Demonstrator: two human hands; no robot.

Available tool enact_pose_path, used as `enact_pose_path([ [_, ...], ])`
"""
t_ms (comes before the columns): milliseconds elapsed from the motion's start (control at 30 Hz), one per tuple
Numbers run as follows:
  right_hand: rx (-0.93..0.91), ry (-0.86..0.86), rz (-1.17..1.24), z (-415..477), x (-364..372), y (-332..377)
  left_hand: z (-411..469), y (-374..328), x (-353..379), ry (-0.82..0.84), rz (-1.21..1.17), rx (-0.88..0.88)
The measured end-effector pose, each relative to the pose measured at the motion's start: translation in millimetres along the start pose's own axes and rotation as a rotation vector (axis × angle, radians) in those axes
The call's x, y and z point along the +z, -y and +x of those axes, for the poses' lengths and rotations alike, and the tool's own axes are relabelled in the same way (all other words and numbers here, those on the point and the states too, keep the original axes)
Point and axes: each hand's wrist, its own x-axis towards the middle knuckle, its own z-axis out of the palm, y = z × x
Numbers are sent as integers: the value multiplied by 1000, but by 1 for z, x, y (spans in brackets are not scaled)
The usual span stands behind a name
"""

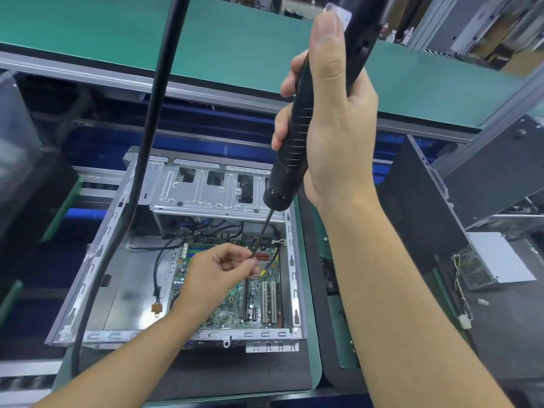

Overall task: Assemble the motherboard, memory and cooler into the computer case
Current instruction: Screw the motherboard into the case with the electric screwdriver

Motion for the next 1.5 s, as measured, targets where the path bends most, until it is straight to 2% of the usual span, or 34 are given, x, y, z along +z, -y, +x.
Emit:
enact_pose_path([
  [67, 10, 61, 12, -1, -1, -3, -1, 2, -1, 28, 56, 17],
  [200, 61, 152, 3, -9, -3, -16, 4, 2, -6, 180, 485, 117],
  [267, 85, 171, -1, -16, -7, -26, 9, 2, -5, 287, 598, 118],
  [467, 107, 90, -17, -29, -31, -51, 27, 8, 5, 531, 627, 81],
  [667, 203, 46, -77, -43, -59, -89, 44, 27, 30, 846, 879, 174],
  [833, 311, 57, -111, -62, -72, -120, 43, 51, 45, 1070, 941, 80],
  [1033, 361, 45, -76, -74, -79, -137, 47, 65, 48, 1172, 965, 14],
  [1200, 371, 35, -67, -79, -78, -145, 47, 64, 46, 1189, 938, -38],
  [1500, 393, 113, -77, -95, -75, -149, 49, 56, 30, 1034, 1004, 98],
])
